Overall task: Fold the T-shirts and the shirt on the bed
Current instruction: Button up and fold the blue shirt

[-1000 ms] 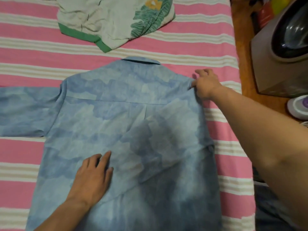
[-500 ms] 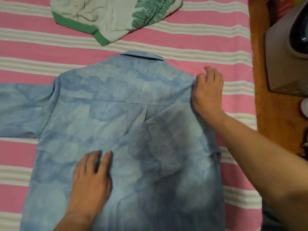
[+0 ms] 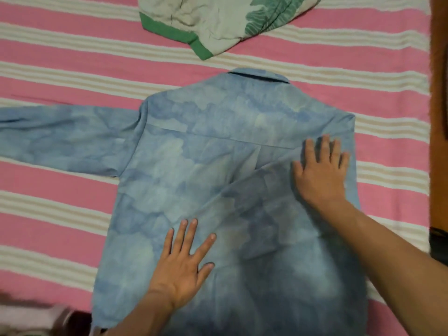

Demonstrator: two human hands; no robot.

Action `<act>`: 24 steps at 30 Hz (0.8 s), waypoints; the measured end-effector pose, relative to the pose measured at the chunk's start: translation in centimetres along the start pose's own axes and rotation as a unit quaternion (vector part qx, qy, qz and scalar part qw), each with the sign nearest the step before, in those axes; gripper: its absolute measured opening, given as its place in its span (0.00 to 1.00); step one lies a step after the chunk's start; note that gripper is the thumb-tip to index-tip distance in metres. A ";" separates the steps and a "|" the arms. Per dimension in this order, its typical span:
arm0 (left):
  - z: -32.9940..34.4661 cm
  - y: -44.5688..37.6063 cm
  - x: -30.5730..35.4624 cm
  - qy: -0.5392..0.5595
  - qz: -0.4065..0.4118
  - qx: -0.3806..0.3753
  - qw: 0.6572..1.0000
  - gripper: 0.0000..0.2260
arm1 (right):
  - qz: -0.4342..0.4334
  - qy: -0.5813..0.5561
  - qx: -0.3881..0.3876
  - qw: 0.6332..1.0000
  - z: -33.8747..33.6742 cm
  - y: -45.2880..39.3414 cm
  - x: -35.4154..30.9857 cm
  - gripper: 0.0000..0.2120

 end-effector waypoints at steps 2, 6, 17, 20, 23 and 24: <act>0.0 2.1 0.0 0.002 -0.003 -0.009 1.000 0.31 | -0.100 -0.059 0.062 0.991 -2.0 2.9 -7.1 0.31; 1.2 5.5 -1.5 0.011 -0.013 -0.036 0.999 0.34 | -0.269 -0.077 -0.003 0.960 1.5 11.0 -17.5 0.32; -8.5 5.2 -27.3 0.451 -0.364 0.209 0.788 0.17 | -0.246 -0.039 -0.036 0.968 -0.6 12.1 -26.6 0.31; -8.0 5.6 -41.2 0.646 -0.508 0.265 0.504 0.11 | -0.222 -0.081 -0.040 0.971 -1.1 8.8 -33.8 0.34; -7.2 4.6 -51.3 0.715 -0.515 0.311 0.355 0.06 | -0.172 -0.109 -0.072 0.976 -0.3 5.7 -39.5 0.38; -6.8 4.0 -54.0 0.719 -0.515 0.311 0.347 0.09 | -0.157 -0.119 -0.083 0.977 0.1 5.1 -40.8 0.38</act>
Point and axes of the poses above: each hand's wrist, its own y-axis away from the middle knuckle, its own z-axis out of the palm, x = y × z, the point moved 6 cm from there along -y, towards the middle knuckle, and after that the axes turned 4 degrees about z, right-handed, at the moved point
